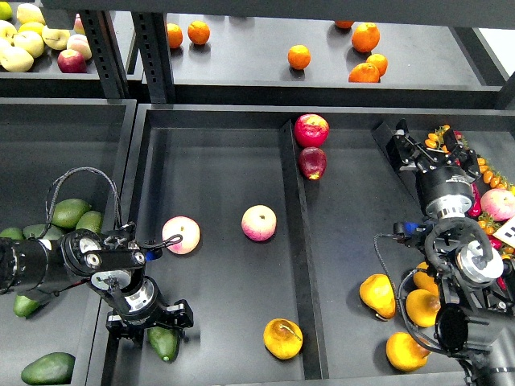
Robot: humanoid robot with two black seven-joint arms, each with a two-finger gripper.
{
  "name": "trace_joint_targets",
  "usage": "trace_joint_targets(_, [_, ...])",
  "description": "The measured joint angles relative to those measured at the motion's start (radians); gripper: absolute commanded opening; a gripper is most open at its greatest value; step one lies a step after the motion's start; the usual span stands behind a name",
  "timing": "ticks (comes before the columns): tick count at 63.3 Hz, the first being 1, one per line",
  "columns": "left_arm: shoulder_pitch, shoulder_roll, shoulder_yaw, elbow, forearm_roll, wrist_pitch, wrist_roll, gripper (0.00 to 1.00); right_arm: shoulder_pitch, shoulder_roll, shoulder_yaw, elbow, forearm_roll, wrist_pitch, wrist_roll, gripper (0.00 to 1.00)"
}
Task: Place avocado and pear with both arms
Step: 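Close the left gripper around the green avocado, then lift the avocado and carry it into the bin of avocados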
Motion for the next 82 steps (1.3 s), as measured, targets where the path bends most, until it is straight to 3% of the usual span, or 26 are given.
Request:
trace_joint_targets(8, [-0.002,-0.001,-0.004,-0.002,-0.005,0.0,0.0,0.54,-0.001,0.0,0.0,0.0,0.0,0.0,0.0,1.0])
trace_joint_targets(22, [-0.004,-0.002,-0.011,-0.009,-0.009,0.0,0.0,0.41,-0.006,0.0,-0.002,-0.002,0.0,0.007,0.0,1.0])
trace_joint_targets(53, [-0.063,0.022,-0.089,-0.015,-0.011,0.0,0.0,0.41,-0.013,0.0,-0.006,-0.011,-0.001,0.02,0.0,1.0])
trace_joint_targets(82, [-0.228,0.204,-0.15,0.004,-0.082,0.0,0.0,0.42,-0.015,0.0,-0.009,-0.01,-0.001,0.021,0.0,1.0])
